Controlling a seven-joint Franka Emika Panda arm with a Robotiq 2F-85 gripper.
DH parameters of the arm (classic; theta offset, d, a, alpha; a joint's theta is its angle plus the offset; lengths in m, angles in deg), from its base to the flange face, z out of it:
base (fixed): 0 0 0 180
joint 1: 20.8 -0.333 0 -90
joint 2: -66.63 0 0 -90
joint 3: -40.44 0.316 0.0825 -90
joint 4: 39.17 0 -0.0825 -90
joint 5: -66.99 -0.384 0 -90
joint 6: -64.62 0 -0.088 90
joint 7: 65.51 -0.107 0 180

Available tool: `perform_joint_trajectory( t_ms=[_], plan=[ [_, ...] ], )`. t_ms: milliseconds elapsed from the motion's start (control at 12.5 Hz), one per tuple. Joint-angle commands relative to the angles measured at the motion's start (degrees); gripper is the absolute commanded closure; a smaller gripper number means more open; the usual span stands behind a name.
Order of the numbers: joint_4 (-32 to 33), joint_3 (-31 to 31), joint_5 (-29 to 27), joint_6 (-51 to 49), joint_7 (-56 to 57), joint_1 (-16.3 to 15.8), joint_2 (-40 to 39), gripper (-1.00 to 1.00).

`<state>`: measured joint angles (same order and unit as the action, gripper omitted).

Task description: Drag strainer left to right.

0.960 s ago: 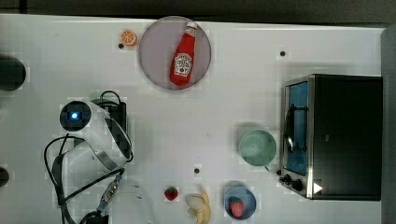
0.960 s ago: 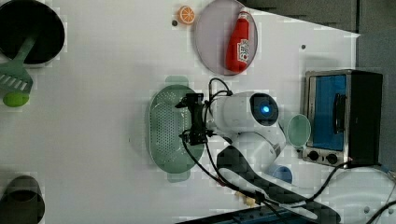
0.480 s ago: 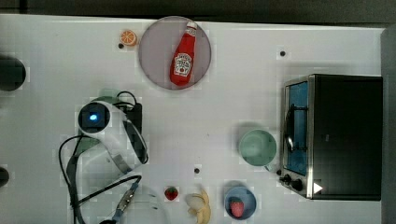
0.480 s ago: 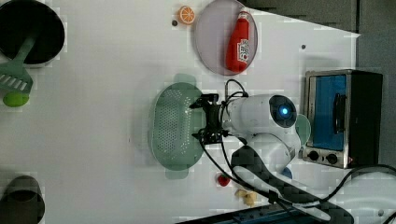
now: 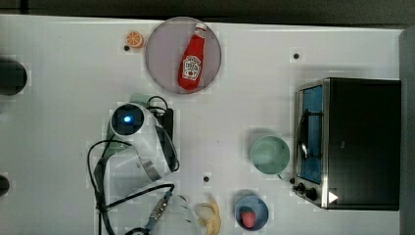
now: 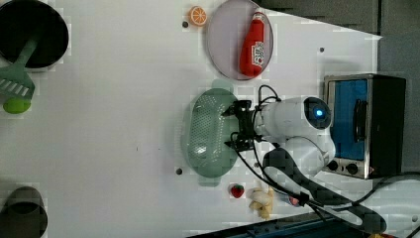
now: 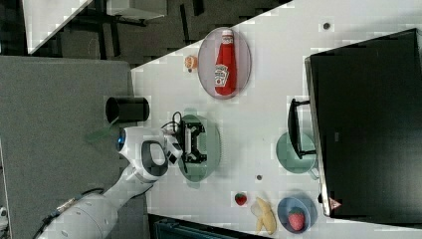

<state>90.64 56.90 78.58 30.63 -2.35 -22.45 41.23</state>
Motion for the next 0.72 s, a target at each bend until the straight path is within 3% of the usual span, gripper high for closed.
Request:
perform_joint_trajectory(
  t_ms=[80,720],
  plan=[
    [1.7,-1.1,-1.0,0.7,6.8,2.2,2.1,-1.00],
    [3.7,-7.5,-1.0,1.3,14.0,4.0,4.0,-1.00]
  ],
)
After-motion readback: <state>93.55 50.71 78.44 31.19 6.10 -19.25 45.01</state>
